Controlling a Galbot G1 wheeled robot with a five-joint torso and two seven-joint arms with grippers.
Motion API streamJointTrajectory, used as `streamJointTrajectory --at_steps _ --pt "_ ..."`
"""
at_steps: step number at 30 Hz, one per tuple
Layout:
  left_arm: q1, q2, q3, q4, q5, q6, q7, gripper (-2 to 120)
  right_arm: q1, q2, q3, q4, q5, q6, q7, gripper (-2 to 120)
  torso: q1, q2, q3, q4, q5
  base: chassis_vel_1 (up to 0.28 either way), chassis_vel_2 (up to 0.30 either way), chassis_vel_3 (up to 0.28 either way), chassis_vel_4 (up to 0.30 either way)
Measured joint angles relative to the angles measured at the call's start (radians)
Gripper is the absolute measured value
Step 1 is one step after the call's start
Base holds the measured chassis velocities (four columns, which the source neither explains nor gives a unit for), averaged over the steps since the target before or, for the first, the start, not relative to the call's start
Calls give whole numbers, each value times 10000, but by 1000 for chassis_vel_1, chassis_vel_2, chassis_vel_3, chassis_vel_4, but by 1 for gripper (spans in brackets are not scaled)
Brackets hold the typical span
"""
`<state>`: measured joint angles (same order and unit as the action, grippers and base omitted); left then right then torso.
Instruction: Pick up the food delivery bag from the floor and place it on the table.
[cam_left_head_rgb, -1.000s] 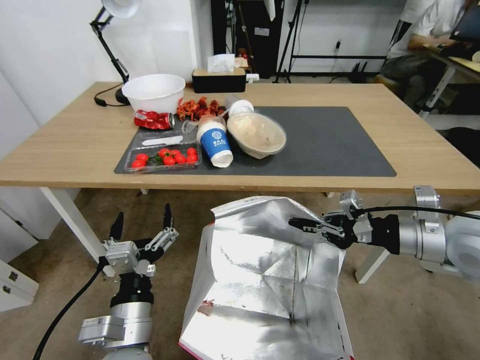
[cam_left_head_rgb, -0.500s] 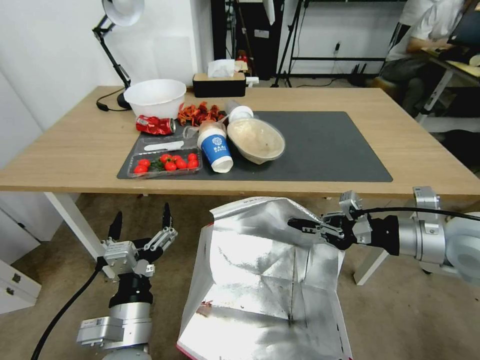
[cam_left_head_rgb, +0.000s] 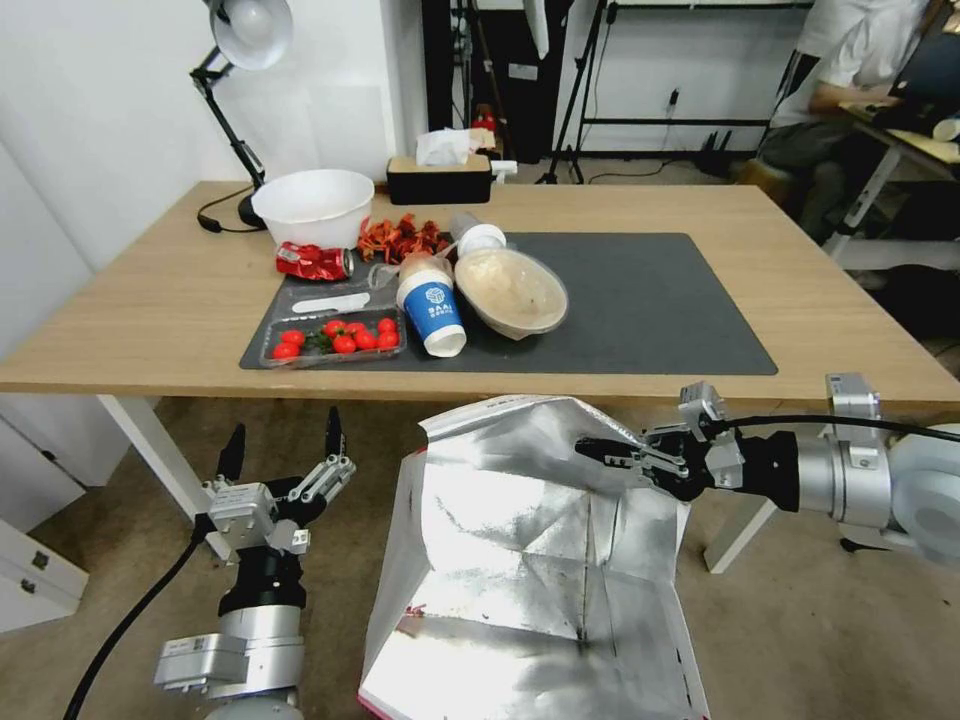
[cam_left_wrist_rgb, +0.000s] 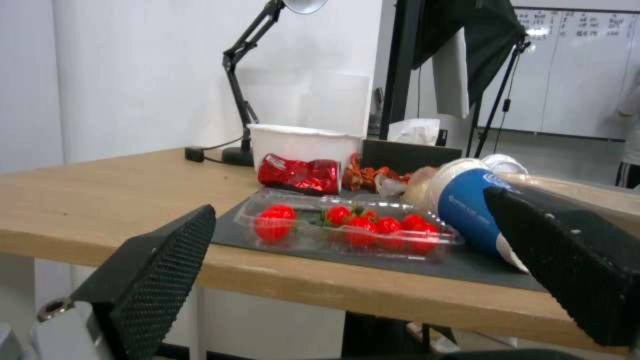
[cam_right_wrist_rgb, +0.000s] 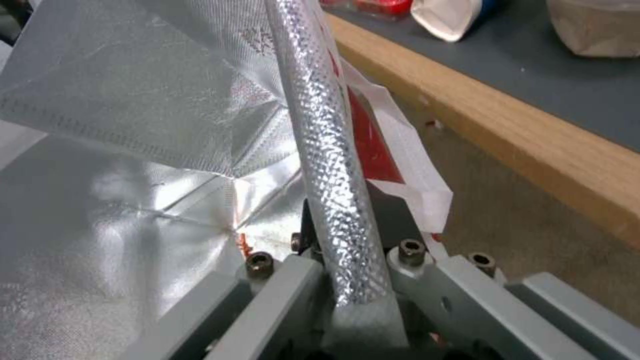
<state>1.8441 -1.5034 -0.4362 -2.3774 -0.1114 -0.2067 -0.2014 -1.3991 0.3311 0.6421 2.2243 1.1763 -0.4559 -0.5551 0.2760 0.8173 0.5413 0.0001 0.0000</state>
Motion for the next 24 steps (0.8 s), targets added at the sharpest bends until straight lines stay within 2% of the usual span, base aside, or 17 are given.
streamJointTrajectory --at_steps 24 --pt "1 -32 2 10 14 -7 17 100 -19 0 5 17 -19 9 -27 0 473 1116 642 -1 0 0 0 0 0"
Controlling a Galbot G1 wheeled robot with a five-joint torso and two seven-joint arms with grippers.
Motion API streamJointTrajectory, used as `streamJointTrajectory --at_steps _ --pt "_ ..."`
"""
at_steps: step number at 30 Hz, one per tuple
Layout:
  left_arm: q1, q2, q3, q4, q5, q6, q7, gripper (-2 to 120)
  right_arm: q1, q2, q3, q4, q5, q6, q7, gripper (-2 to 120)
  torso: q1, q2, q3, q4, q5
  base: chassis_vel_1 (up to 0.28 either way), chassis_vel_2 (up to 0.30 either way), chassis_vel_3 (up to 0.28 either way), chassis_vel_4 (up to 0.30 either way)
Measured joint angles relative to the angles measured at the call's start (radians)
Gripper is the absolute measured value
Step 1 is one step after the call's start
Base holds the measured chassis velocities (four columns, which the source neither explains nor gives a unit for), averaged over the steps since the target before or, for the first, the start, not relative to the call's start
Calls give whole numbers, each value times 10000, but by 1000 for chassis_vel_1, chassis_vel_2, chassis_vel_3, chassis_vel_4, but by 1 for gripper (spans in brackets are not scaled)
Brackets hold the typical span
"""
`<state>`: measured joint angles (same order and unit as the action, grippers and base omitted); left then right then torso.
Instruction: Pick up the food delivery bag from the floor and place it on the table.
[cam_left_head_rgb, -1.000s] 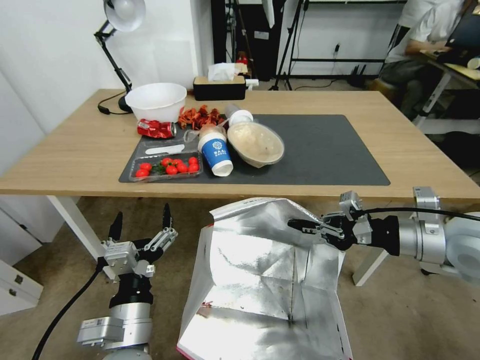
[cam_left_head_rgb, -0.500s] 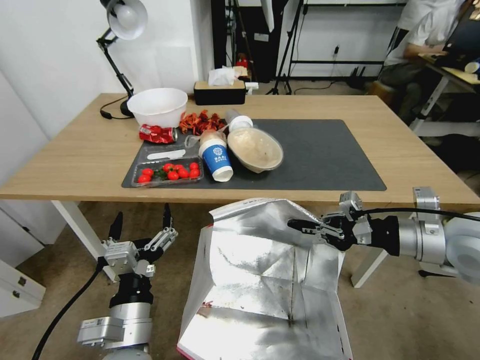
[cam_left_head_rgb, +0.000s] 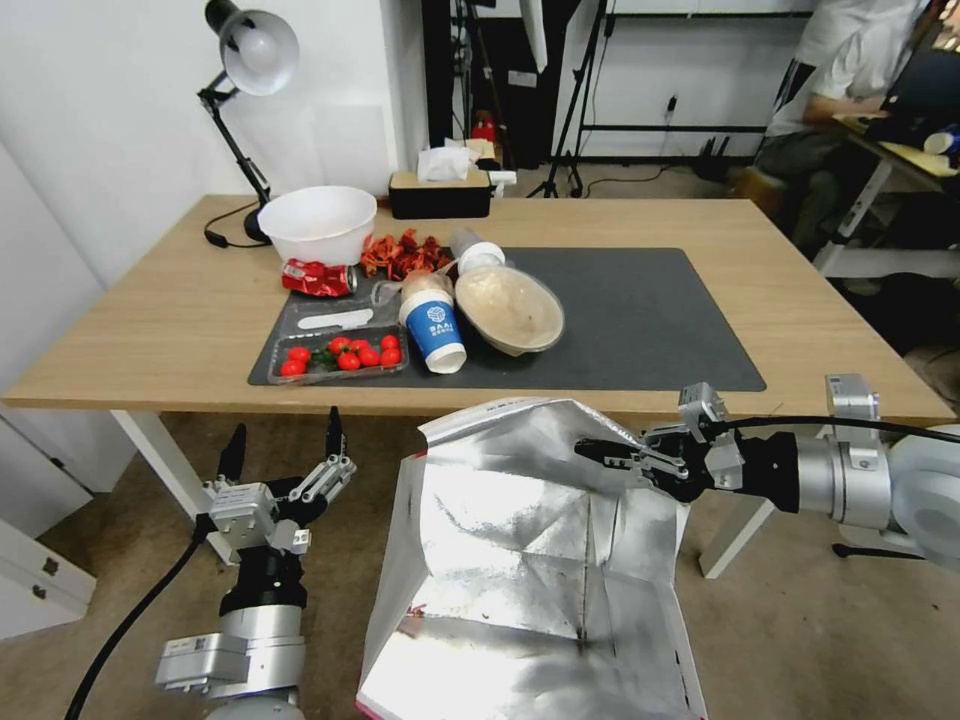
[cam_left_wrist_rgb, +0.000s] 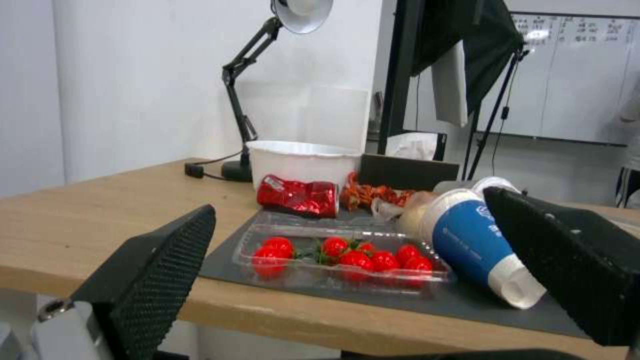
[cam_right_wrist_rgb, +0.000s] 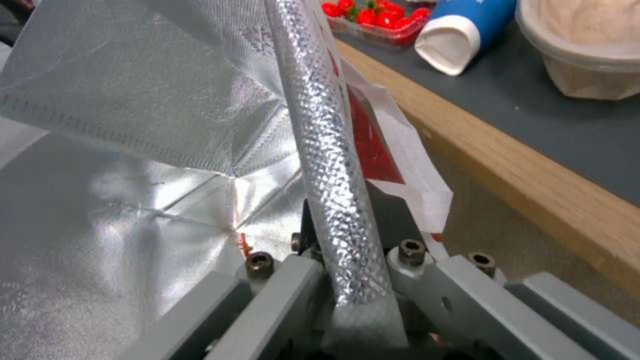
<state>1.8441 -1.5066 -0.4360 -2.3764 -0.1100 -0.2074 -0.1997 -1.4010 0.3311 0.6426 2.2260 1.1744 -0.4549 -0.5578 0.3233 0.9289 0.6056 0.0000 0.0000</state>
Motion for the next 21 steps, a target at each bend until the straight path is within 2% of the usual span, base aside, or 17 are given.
streamJointTrajectory --at_steps 21 --pt "4 5 -2 46 -23 -156 -48 100 10 -27 -14 2 -5 6 -9 0 437 998 557 0 -1 0 0 0 0"
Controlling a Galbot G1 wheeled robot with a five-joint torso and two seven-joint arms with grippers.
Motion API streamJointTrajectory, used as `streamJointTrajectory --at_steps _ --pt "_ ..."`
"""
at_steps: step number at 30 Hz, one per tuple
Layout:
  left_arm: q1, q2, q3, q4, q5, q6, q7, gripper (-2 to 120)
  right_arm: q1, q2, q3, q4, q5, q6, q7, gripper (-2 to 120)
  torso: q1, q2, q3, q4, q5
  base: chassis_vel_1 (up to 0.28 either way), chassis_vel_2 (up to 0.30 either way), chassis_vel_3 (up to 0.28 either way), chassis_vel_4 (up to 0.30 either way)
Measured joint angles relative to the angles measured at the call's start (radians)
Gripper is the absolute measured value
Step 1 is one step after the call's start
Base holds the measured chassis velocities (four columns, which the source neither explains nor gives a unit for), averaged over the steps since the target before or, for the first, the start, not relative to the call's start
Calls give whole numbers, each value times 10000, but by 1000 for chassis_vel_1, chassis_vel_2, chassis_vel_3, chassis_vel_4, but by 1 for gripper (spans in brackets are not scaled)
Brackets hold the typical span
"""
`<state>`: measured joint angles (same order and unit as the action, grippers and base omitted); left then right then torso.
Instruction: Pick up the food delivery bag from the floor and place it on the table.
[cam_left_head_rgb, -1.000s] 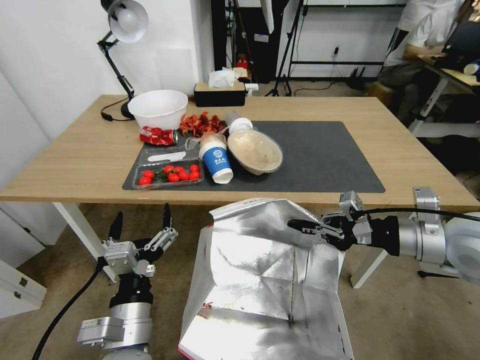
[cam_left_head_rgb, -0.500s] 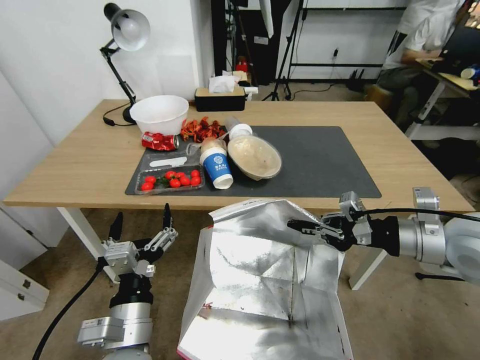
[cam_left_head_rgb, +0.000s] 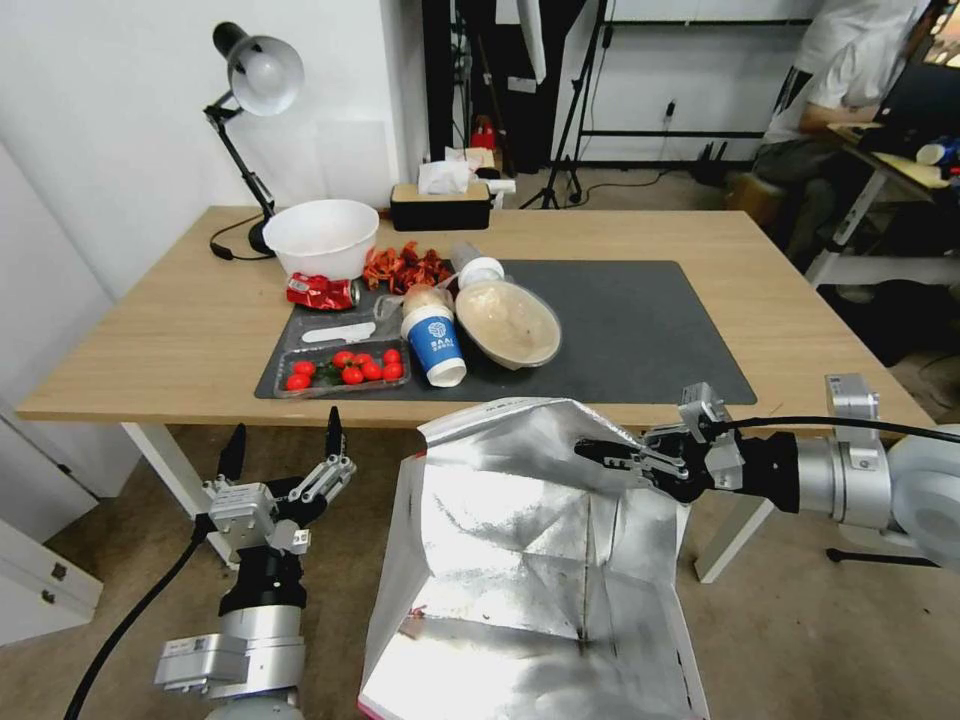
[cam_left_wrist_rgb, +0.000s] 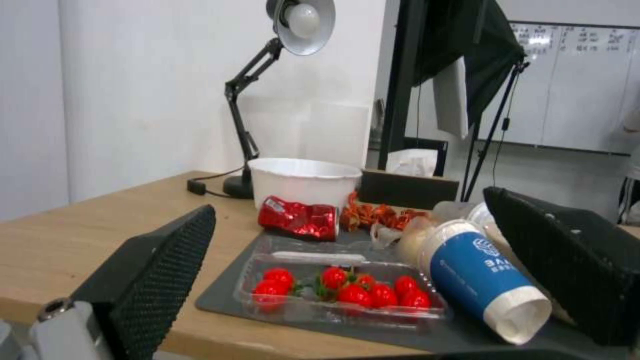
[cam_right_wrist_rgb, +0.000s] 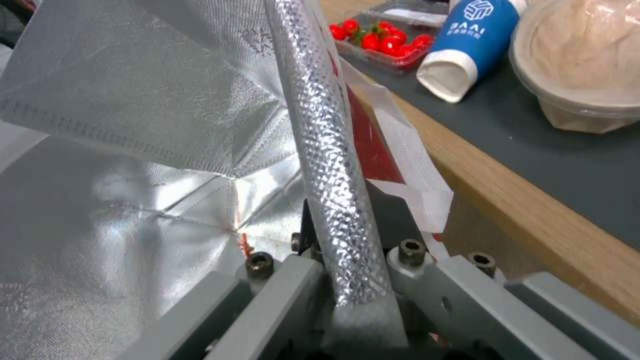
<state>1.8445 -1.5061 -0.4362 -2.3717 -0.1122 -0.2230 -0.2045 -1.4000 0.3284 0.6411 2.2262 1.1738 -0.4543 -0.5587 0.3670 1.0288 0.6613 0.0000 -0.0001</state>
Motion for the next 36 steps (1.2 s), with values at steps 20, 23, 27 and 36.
streamJointTrajectory --at_steps 20,23,27,36 --pt "-68 -72 -68 203 106 -366 97 100 50 -169 76 -67 531 -50 58 0 23 25 6 0 0 0 0 0 0" --pt "-87 -89 -76 217 123 -385 106 100 38 -218 208 -66 725 -55 53 0 18 11 0 0 1 0 0 0 0" --pt "-100 -106 -78 231 124 -389 104 100 38 -265 363 -44 967 -68 60 0 14 2 -5 0 1 0 0 0 0" --pt "-38 -351 -130 171 265 -527 84 100 29 -559 1438 249 2306 -198 182 0 2 -22 -20 0 1 0 0 0 0"
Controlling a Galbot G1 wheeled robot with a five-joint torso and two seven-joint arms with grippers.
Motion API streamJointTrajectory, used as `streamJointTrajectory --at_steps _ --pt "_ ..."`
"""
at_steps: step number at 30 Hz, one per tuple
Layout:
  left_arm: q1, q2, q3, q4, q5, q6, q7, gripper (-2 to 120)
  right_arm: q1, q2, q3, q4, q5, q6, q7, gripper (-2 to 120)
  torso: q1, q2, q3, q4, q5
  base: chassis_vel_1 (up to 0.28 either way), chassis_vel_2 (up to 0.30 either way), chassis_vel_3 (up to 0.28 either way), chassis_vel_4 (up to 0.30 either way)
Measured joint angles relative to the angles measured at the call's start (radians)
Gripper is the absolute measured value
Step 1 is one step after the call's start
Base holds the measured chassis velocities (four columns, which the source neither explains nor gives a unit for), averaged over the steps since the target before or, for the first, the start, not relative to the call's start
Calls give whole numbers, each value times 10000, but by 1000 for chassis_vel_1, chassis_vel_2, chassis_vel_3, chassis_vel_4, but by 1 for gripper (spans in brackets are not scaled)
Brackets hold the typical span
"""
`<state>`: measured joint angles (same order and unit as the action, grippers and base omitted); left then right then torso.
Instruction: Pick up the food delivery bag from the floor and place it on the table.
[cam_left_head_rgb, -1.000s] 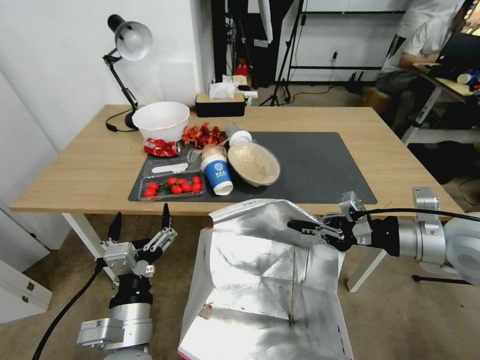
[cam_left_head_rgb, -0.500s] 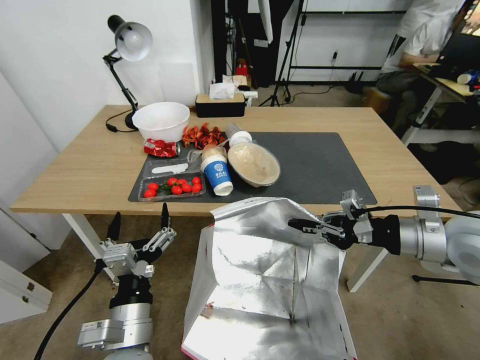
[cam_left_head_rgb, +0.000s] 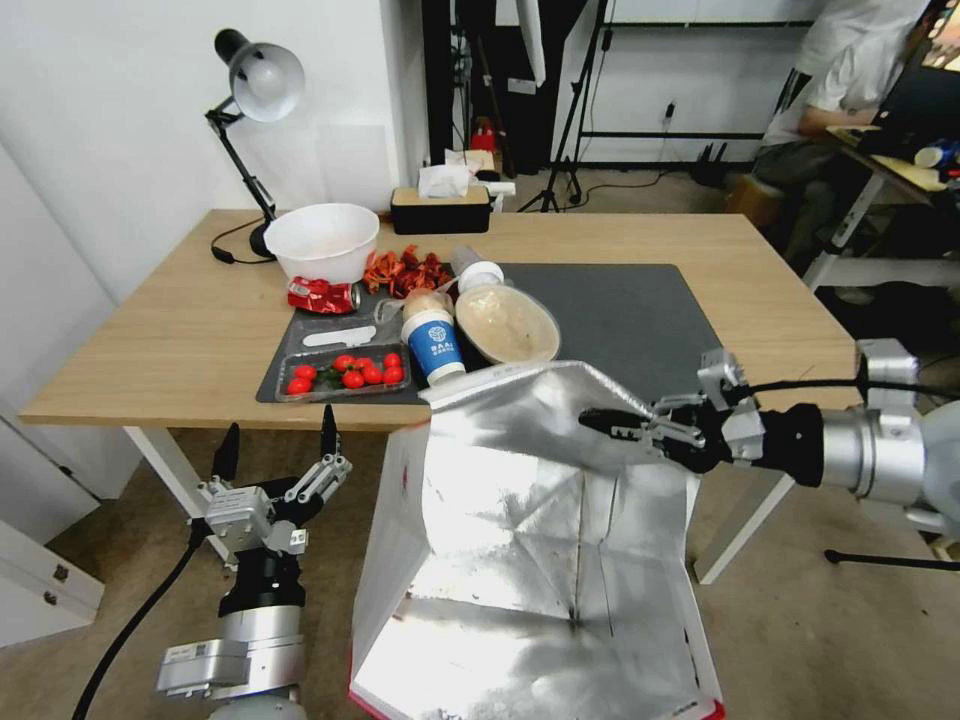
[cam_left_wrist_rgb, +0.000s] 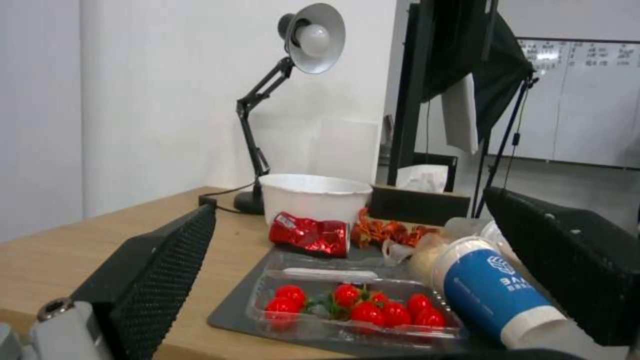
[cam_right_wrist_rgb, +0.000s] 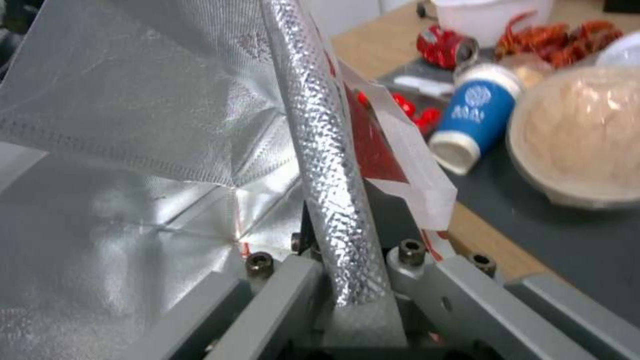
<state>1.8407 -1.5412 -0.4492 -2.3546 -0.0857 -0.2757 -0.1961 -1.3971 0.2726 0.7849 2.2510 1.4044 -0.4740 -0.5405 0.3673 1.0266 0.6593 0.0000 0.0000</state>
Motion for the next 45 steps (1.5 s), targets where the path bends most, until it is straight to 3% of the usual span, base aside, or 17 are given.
streamJointTrajectory --at_steps 9,17,26,37,39,45 --pt "65 -38 15 -25 87 -104 -24 100 80 121 1093 113 1183 -47 475 0 -7 -13 -7 0 -1 0 0 0 0" --pt "158 -35 47 -23 222 -175 -44 100 389 559 1645 -206 2700 307 1640 0 -11 -22 -13 0 0 0 0 0 0" --pt "104 112 93 109 263 -177 -45 100 553 1215 1781 -238 4596 1437 4322 0 -14 -28 -16 -1 0 0 0 0 0" --pt "-66 412 204 330 198 -76 -33 100 873 1549 1782 -423 5505 2444 7237 0 -15 -34 -18 0 0 0 0 0 0" --pt "-110 511 225 373 159 -44 -26 100 1256 1690 1544 -616 5732 2702 8418 0 -16 -35 -19 0 0 0 0 0 0" --pt "-111 576 232 391 130 -32 -25 100 2219 1964 779 -999 5944 3087 9871 0 -15 -37 -19 1 0 0 0 0 0"
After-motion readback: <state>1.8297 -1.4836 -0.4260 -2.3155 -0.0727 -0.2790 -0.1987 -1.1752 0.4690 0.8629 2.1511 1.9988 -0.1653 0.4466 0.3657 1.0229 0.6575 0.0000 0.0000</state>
